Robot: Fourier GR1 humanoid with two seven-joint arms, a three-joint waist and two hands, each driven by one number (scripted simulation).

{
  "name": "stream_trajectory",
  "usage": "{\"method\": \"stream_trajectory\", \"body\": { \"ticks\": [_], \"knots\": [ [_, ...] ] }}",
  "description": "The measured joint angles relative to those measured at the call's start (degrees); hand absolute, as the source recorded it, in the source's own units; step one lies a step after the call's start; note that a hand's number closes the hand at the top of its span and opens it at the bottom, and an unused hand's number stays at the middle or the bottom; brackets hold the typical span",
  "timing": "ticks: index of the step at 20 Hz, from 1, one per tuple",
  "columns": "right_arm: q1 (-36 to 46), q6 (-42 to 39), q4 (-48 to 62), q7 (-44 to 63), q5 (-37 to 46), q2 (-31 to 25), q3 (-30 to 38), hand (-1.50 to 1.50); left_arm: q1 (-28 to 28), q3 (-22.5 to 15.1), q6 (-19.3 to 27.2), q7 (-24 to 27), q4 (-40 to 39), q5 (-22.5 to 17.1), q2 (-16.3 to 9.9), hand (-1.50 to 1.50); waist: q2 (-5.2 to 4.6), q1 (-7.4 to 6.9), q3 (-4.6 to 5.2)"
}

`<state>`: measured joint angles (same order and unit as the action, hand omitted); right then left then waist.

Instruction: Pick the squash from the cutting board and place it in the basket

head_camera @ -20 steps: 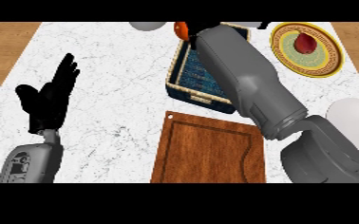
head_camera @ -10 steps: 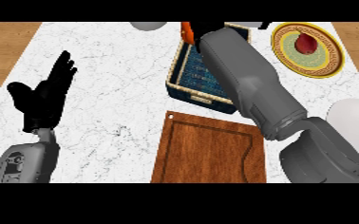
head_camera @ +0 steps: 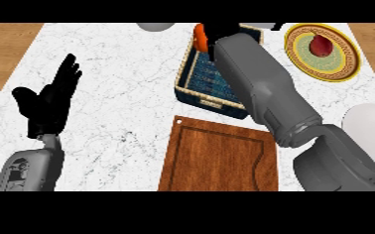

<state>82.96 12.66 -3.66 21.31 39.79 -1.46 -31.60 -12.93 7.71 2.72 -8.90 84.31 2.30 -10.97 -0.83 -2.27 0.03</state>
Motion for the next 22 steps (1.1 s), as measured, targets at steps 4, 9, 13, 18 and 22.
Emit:
{"method": "stream_trajectory", "body": {
  "ticks": [4,9,13,18,22],
  "knots": [
    [-0.4,-1.4,0.5,0.0,-0.6,-0.1,1.4,1.5,-0.2,0.2,-0.4,-0.8,0.5,-0.3,-0.4,0.0,-0.03,-0.15,-0.01],
    [-1.3,-2.8,1.9,2.8,-0.8,0.2,2.5,1.5,-0.5,0.3,-0.3,-0.3,-0.2,-0.2,-0.2,0.0,-0.13,-0.26,0.0],
    [-1.1,-3.0,1.4,5.7,-1.3,0.2,3.6,-1.5,-0.6,0.7,-0.6,-0.1,-0.8,-0.4,-0.5,0.0,0.01,0.04,-0.02],
    [-2.7,4.5,-1.8,4.4,-3.6,-1.0,6.7,-1.5,-0.6,0.4,-0.5,-0.9,0.0,-0.2,-0.3,0.0,0.06,0.22,-0.05],
    [-3.1,9.6,-5.0,3.3,-6.4,-1.6,10.3,-1.5,0.2,0.0,0.3,-1.2,1.1,0.2,0.3,0.0,0.23,0.43,-0.05]
  ]
}}
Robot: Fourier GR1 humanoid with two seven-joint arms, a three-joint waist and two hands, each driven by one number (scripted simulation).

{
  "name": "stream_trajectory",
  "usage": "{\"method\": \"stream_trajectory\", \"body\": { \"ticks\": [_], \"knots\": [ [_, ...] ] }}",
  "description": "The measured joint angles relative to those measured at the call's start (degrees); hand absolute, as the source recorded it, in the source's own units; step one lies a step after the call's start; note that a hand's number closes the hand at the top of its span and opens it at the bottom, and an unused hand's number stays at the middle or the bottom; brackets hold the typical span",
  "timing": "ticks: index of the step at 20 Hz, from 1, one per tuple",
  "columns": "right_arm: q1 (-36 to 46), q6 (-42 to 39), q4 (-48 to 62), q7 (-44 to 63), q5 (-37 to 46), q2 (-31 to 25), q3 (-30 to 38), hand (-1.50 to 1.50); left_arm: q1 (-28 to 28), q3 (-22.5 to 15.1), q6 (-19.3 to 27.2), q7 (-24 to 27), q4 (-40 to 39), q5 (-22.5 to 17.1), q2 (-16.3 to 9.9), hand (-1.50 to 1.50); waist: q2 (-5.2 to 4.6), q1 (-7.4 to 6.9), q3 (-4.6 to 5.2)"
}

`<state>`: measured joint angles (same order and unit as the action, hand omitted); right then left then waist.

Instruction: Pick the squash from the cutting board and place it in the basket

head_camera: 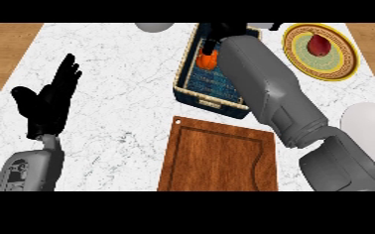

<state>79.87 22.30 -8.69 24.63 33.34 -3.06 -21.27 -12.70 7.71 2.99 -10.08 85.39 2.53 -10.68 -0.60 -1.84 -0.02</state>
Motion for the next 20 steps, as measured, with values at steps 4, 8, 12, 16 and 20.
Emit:
{"method": "stream_trajectory", "body": {
  "ticks": [4,8,12,16,20],
  "knots": [
    [0.2,4.8,-3.6,-0.1,-3.7,-1.2,4.6,-1.5,0.6,0.2,0.3,0.8,-0.8,0.3,0.2,0.0,0.21,0.62,0.0],
    [-1.1,7.7,-7.5,1.2,-6.9,-2.6,8.4,-1.5,0.6,1.3,0.0,0.8,-1.0,-0.3,-0.7,0.0,0.63,1.56,0.01],
    [-4.5,8.5,-12.7,0.3,-10.6,-5.7,12.4,-1.5,1.7,1.8,-0.5,1.0,-1.0,-0.7,-1.0,0.0,0.95,2.45,0.0],
    [-10.9,5.9,-20.5,-0.8,-13.9,-9.4,14.8,-1.5,1.9,2.2,0.1,0.3,-0.7,-0.6,-1.0,0.0,1.25,3.34,-0.01],
    [-19.4,1.4,-30.7,-1.9,-16.5,-13.3,15.5,-1.5,3.3,2.3,0.4,1.7,-1.2,-0.3,-0.5,0.0,1.4,3.95,0.01]
  ]
}}
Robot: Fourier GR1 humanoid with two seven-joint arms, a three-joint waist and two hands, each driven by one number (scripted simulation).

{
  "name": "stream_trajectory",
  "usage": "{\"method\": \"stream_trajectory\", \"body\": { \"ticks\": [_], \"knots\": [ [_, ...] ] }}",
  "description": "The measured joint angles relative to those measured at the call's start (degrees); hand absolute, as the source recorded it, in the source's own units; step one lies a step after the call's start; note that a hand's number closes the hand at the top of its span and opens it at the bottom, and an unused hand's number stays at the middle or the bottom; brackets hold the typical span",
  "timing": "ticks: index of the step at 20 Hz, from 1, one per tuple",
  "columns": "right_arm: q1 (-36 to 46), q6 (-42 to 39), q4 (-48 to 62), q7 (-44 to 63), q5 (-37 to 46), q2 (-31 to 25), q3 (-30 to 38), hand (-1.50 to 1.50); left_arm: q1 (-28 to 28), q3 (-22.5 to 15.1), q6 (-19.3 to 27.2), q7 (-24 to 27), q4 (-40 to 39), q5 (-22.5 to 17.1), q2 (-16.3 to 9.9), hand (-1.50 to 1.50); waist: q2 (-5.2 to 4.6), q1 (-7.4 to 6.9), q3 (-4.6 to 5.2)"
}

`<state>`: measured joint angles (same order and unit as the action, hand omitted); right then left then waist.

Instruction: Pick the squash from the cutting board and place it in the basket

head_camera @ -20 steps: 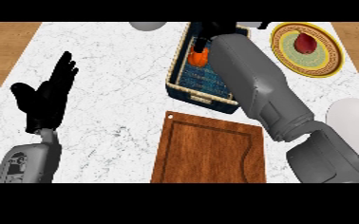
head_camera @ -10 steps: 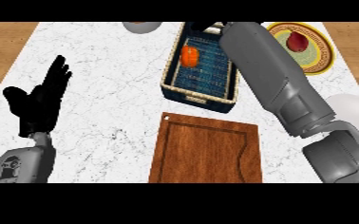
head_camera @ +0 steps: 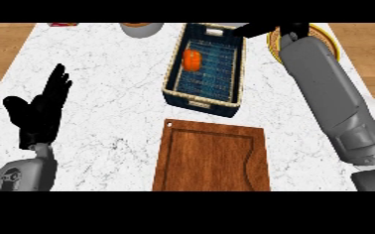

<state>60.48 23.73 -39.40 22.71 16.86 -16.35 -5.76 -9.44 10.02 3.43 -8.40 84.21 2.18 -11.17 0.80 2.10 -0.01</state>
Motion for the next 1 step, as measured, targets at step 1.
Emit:
{"method": "stream_trajectory", "body": {
  "ticks": [1],
  "knots": [
    [-1.9,-1.1,-2.5,-0.4,-0.8,-1.2,0.4,-1.5,-0.7,-0.1,0.1,-1.2,0.7,0.1,-0.1,0.0,-0.03,-0.02,0.0]
  ]
}}
